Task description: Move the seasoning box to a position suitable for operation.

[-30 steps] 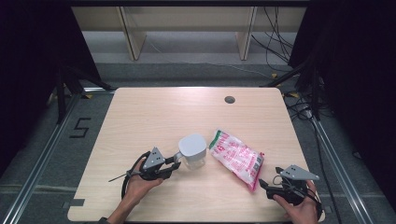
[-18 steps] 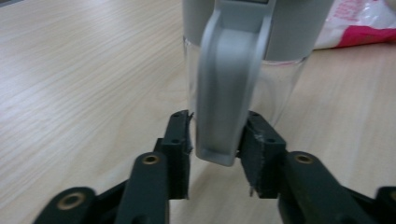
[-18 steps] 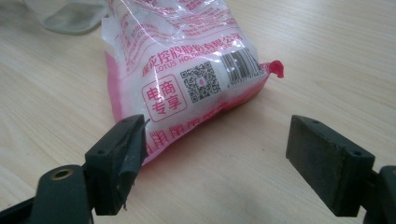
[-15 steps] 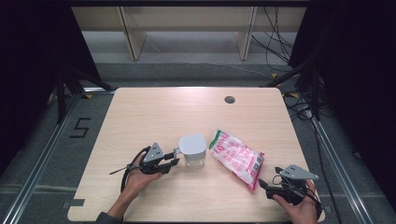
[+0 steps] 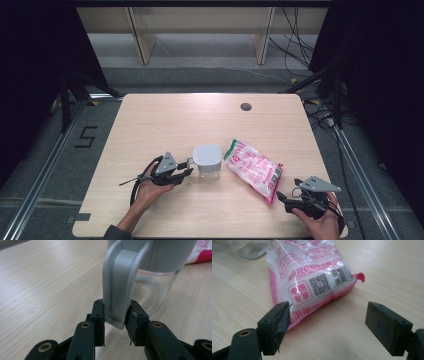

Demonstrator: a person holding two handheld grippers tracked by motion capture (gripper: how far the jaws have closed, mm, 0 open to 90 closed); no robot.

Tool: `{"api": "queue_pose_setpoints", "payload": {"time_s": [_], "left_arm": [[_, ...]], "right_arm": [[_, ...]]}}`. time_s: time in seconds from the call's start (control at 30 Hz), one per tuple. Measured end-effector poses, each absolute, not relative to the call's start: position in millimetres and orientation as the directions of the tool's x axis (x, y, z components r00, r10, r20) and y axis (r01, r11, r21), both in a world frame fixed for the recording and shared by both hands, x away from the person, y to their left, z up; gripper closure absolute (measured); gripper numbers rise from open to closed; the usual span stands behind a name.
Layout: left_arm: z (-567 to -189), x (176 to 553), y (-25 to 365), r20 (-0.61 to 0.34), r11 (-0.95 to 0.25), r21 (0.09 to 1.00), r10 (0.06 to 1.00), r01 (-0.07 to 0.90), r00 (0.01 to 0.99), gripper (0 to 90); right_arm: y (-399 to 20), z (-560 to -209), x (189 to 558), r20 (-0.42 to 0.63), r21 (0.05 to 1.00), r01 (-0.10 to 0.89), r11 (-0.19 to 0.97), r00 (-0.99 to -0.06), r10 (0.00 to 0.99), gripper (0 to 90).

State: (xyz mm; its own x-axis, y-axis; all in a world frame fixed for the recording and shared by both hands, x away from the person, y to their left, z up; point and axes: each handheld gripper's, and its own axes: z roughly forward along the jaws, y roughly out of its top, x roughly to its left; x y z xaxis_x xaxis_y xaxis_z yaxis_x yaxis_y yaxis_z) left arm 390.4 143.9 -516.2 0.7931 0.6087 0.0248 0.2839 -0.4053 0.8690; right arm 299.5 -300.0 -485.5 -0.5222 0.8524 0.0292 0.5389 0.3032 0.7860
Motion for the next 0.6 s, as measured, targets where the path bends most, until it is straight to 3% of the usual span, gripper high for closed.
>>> {"api": "queue_pose_setpoints", "payload": {"time_s": [0.13,0.6], "left_arm": [[-517.0,389.5,143.9,0.009,-0.392,0.876,0.596,0.281,0.803,69.4],[-515.9,388.7,142.3,0.0,-0.39,0.876,0.589,0.284,0.808,68.6]], "right_arm": [[-301.1,-485.2,300.5,0.0,0.792,0.518,0.323,-0.53,0.848,21.1],[-299.6,-485.1,299.2,0.042,0.789,0.543,0.288,-0.516,0.856,21.1]]}}
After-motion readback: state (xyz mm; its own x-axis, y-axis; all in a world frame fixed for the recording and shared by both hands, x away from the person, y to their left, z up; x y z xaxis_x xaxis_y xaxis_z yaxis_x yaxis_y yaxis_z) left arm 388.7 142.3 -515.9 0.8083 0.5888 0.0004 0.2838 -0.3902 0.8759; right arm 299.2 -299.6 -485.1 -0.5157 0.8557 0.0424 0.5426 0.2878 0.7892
